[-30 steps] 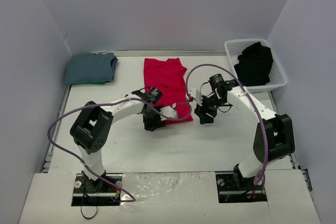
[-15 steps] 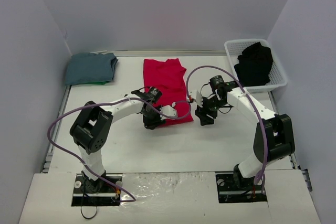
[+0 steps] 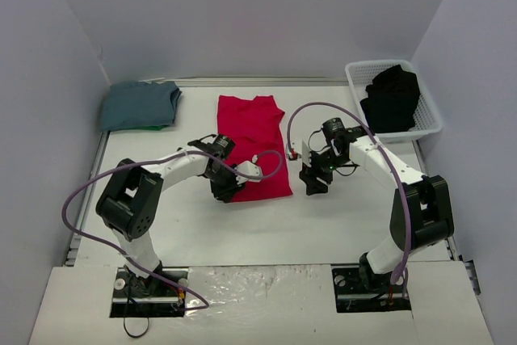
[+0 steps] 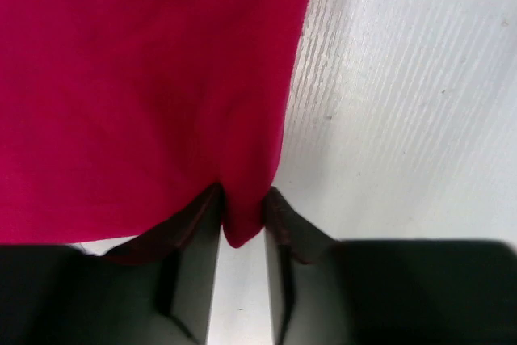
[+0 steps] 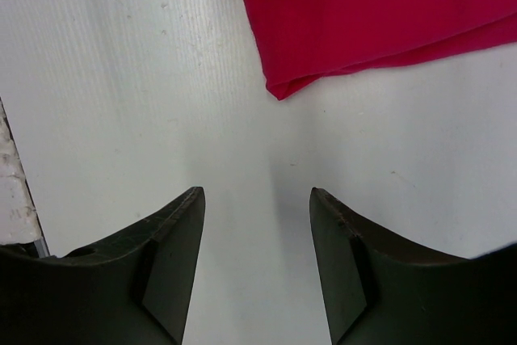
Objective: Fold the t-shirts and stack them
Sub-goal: Grab one side of the 2/3 rectangular tshirt with both arms
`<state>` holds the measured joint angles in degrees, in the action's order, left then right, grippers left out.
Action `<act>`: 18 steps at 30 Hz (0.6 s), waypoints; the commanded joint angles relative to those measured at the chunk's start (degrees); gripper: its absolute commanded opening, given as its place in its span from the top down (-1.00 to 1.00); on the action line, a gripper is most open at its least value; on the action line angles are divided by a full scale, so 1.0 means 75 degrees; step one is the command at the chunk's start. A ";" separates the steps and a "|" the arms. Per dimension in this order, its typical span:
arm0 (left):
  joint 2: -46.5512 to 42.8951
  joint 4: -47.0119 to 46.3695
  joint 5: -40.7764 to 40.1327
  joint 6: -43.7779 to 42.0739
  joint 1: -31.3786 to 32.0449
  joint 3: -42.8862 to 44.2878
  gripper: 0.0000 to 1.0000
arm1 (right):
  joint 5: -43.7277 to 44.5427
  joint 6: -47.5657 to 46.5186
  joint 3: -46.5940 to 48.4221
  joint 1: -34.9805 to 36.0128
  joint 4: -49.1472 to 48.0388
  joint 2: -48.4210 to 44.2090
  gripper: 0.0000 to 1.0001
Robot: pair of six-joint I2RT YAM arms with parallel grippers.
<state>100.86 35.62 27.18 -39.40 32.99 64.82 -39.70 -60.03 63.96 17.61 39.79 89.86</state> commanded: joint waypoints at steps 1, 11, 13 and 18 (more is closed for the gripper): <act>-0.0346 0.0548 0.0885 0.0050 -0.0483 -0.0134 0.54 | -0.0460 -0.0270 -0.0208 0.0043 -0.0089 -0.0286 -0.02; -0.0112 0.0700 0.1438 0.0202 -0.0813 -0.0029 0.89 | -0.0179 -0.0070 -0.0302 0.1119 -0.0583 0.0088 0.03; -0.0042 0.0724 0.1462 0.0214 -0.0813 0.0018 0.93 | -0.0109 -0.0012 -0.0267 0.1331 -0.0641 0.0158 0.06; 0.0110 0.0759 0.1568 0.0249 -0.0848 0.0077 0.95 | -0.0144 -0.0023 -0.0162 0.1625 -0.0676 0.0369 0.19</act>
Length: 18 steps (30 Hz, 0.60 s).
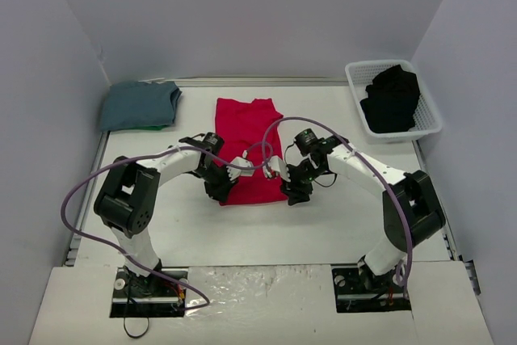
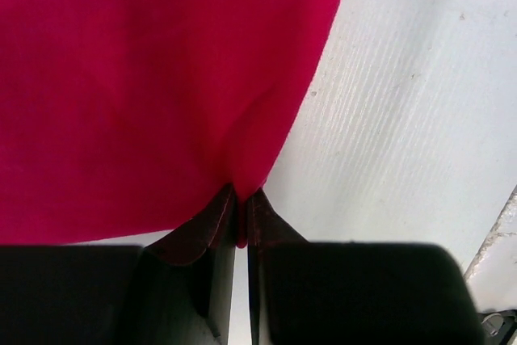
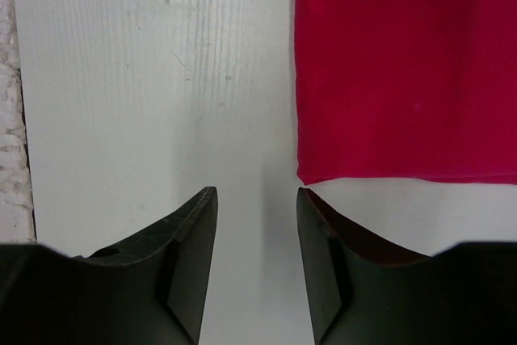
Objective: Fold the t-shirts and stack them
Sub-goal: Grab one side of the 2/3 rectangular tshirt with both arms
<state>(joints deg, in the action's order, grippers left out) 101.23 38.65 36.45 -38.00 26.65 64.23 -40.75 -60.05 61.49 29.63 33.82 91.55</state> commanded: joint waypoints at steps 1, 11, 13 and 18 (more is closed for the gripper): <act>0.0084 0.0366 0.0355 0.0074 -0.0026 0.0155 0.95 | -0.0039 -0.0032 0.0156 0.0022 0.0107 0.0157 0.22; 0.0249 0.0424 0.0578 0.0086 -0.0155 0.0190 0.95 | -0.0004 -0.0302 0.0261 0.0069 -0.0115 0.0860 0.31; 0.0249 0.0448 0.0601 0.0074 -0.0179 0.0202 0.95 | -0.0062 -0.0302 0.0390 0.0093 -0.0115 0.1000 0.31; 0.0296 0.0471 0.0660 0.0039 -0.0202 0.0214 0.95 | -0.0121 -0.0278 0.0625 0.0151 -0.0115 0.1200 0.31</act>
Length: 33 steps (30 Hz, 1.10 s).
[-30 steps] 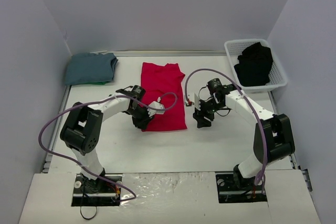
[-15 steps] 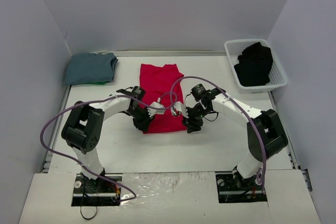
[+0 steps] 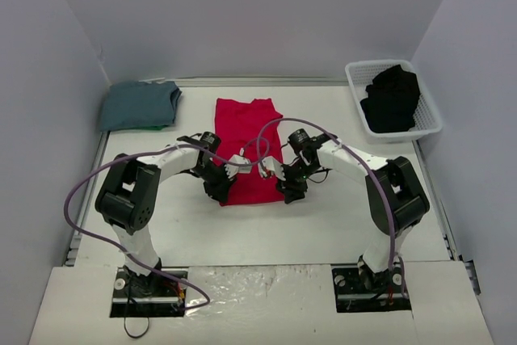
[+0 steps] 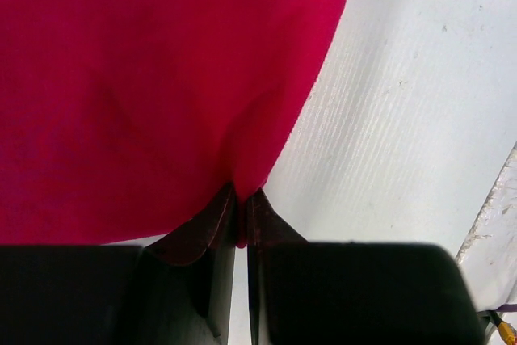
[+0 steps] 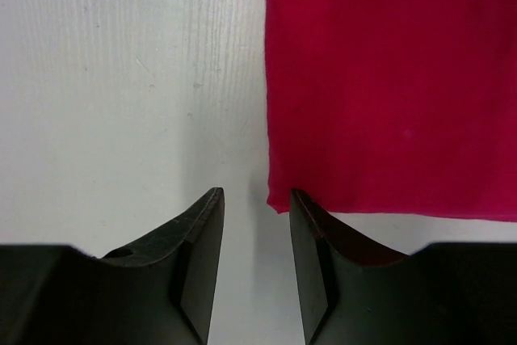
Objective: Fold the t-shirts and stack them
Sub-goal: Grab one side of the 2/3 rectangular tshirt with both arms
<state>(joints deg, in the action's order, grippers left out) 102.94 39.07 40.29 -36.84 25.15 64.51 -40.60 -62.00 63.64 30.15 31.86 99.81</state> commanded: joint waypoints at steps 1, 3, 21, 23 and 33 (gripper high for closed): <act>0.0080 0.0427 0.0147 -0.0127 -0.0013 0.0176 0.95 | -0.0141 0.0004 0.0386 0.0093 0.0159 0.0133 0.31; 0.0080 0.0474 0.0159 -0.0162 -0.0013 0.0176 0.95 | -0.0130 0.0039 0.0433 0.0128 0.0159 0.0157 0.32; 0.0209 0.0662 0.0299 -0.0244 -0.0095 0.0270 0.95 | -0.0036 -0.0241 0.0246 0.0198 0.0135 0.1082 0.24; 0.0244 0.0743 0.0404 -0.0291 -0.0083 0.0328 0.95 | 0.0034 -0.0242 0.0222 0.0187 0.0054 0.1106 0.20; 0.0385 0.1119 0.0686 -0.0443 -0.0095 0.0481 0.95 | 0.1029 0.0320 -0.0585 0.0210 -0.1152 0.1036 0.47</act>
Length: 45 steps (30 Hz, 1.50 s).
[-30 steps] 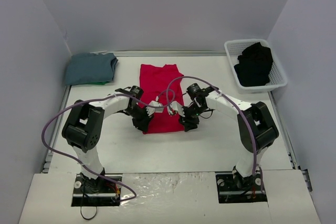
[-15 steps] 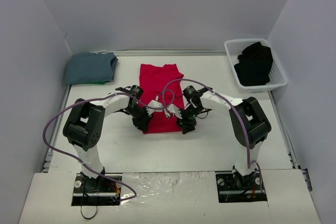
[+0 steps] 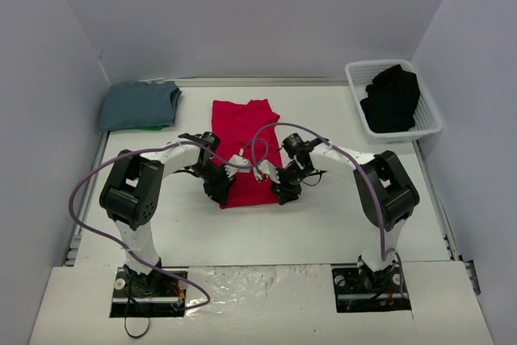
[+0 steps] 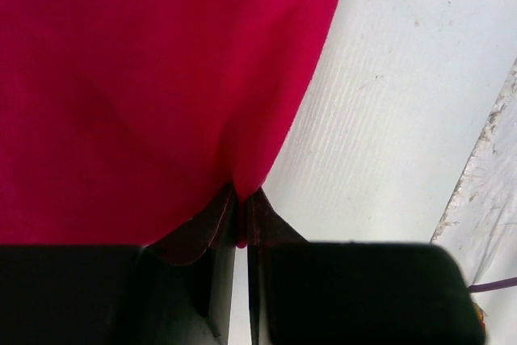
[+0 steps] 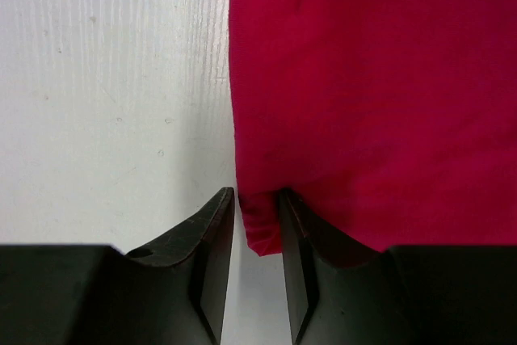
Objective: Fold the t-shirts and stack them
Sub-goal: Grab one side of the 2/3 rectangular tshirt with both arms, then fold the long partially folded tshirt into a neat square
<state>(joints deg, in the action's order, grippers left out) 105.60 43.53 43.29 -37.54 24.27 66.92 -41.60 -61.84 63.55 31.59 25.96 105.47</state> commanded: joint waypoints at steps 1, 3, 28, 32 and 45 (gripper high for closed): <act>0.0029 0.0548 0.0287 -0.0362 0.0022 0.0160 0.95 | 0.1350 0.0347 -0.0772 0.0030 -0.0599 0.0281 0.49; 0.0029 0.0559 0.0287 -0.0374 0.0022 0.0148 0.95 | 0.1492 0.0429 -0.0949 0.0030 -0.0834 0.0293 0.50; -0.1212 0.2527 0.0274 -0.1545 0.0057 0.0383 0.95 | 0.0931 0.0945 -0.0809 0.0053 0.1355 -0.2390 1.00; -0.1645 0.3078 0.0556 -0.1920 0.0173 0.0254 0.95 | 0.0533 0.0817 -0.0786 -0.0005 0.1811 -0.2918 1.00; -0.2174 0.4074 0.0849 -0.2834 0.0244 0.0136 0.95 | -0.0358 -0.0073 -0.0353 -0.0005 0.3335 -0.3820 1.00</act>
<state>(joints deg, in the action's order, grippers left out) 92.53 65.84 50.59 -54.96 26.30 66.02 -44.51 -59.90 58.57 32.27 41.04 80.23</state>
